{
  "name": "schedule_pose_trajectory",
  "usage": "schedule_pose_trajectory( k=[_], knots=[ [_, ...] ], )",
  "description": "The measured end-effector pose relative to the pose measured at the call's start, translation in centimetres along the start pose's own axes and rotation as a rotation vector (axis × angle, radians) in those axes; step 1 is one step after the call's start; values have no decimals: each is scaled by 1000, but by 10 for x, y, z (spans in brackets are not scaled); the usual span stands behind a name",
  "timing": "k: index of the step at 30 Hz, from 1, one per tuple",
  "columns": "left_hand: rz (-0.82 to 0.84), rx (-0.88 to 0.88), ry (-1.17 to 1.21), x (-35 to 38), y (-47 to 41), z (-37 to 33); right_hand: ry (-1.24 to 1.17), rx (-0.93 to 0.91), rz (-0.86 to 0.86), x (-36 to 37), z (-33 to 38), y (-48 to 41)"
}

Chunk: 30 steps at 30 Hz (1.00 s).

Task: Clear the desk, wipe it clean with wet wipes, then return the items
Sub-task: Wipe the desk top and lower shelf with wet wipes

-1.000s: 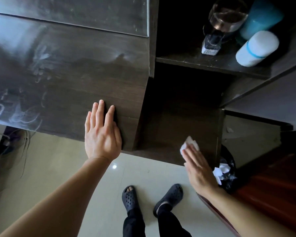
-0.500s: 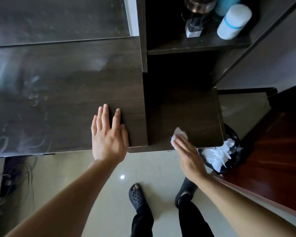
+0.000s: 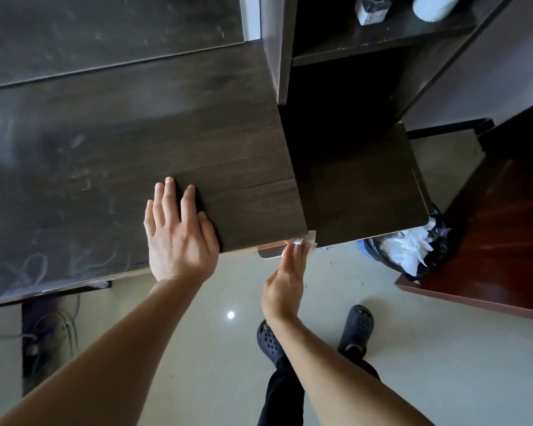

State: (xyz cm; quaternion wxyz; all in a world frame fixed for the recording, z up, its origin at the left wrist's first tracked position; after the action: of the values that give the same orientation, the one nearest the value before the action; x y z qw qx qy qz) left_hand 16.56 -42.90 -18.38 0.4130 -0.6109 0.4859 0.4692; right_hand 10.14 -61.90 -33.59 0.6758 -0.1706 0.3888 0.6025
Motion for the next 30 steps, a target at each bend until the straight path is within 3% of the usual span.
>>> schedule_pose_trajectory(
  k=[5, 10, 16, 19, 24, 30],
  knots=[
    [-6, 14, 0, -1, 1, -1, 69, -61, 114, 20, 9, 15],
    [6, 13, 6, -1, 1, 0, 249, -409, 225, -16, -16, 12],
    [39, -4, 8, 1, 2, -2, 305, -172, 28, -117, -95, -82],
    [77, -1, 43, 1, 0, -17, 313, -88, -8, -127, -90, -98],
    [141, 269, 110, 6, -11, -127, 329, -521, 221, -91, -40, -69],
    [243, 300, -35, 45, -43, -177, 436, -184, 61, -166, -125, -164]
  ],
)
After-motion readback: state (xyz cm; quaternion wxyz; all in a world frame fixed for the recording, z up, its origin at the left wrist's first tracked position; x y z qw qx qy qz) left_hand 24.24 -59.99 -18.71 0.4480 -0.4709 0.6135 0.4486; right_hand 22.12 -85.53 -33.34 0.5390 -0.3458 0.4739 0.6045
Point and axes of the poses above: each hand's wrist, its own y-axis away from the middle knuckle, its own x-axis out of the palm, z = x × y, the point moved 10 cm from there along -y, towards the middle knuckle, and after that the axes turned 6 degrees about z, right-handed, at the moved point
